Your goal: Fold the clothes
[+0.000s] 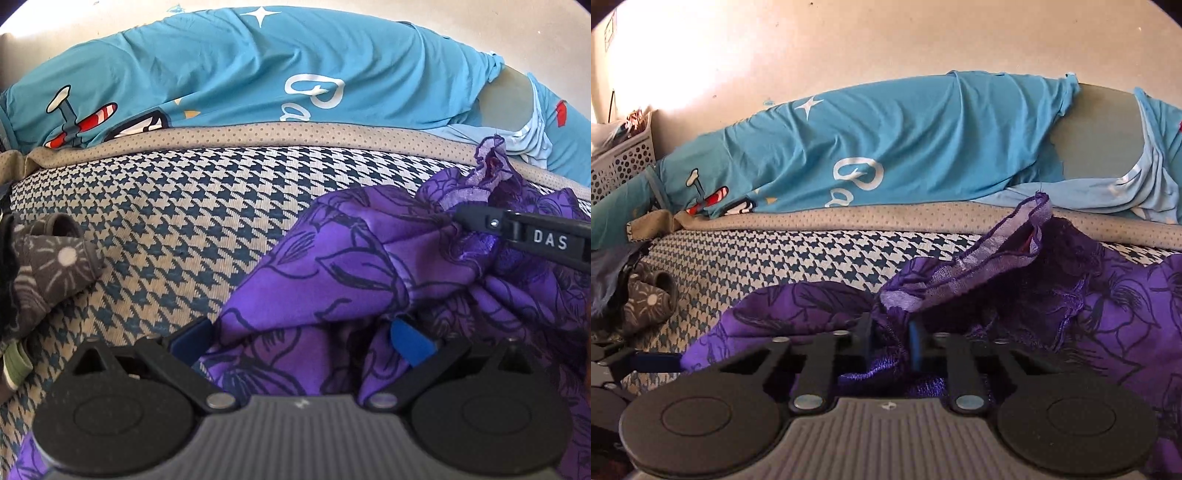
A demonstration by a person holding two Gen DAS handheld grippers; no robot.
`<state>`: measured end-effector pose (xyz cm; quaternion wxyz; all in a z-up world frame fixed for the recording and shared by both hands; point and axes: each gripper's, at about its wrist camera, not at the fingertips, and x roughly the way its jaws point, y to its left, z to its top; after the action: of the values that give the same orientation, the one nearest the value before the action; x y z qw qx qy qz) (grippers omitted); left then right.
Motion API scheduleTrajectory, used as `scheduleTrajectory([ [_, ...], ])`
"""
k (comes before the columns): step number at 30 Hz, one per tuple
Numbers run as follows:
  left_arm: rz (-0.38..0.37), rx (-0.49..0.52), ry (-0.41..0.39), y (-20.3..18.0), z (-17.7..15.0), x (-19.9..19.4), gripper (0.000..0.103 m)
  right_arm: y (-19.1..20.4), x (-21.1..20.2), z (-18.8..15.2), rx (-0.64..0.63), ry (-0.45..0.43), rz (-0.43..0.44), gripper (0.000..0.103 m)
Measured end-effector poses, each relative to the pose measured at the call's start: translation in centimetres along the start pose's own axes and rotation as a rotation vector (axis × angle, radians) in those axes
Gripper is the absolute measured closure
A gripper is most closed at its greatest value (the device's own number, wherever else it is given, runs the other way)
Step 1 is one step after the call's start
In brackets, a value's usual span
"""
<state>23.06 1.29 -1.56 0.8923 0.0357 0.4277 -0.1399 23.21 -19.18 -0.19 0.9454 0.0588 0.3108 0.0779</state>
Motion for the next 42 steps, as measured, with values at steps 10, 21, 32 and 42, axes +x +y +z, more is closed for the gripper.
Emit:
scheduleTrajectory([
  [10,-0.002,0.025,-0.045,-1.1,1.1,0.8,0.0,-0.7,-1.3,2.7,0.096,-0.128,0.056,0.092],
  [21,0.012,0.014,-0.108,-0.9,3.7,2.6,0.0,-1.2,-1.1,6.8,0.177,-0.245,0.097,0.093],
  [32,-0.013,-0.199,-0.137,3.6,6.1,2.8,0.0,-1.2,1.6,9.4,0.223,-0.311,0.14,0.094],
  [42,0.214,-0.18,-0.03,4.8,5.7,7.1,0.0,-0.7,6.8,7.4,0.181,-0.162,0.118,0.075],
])
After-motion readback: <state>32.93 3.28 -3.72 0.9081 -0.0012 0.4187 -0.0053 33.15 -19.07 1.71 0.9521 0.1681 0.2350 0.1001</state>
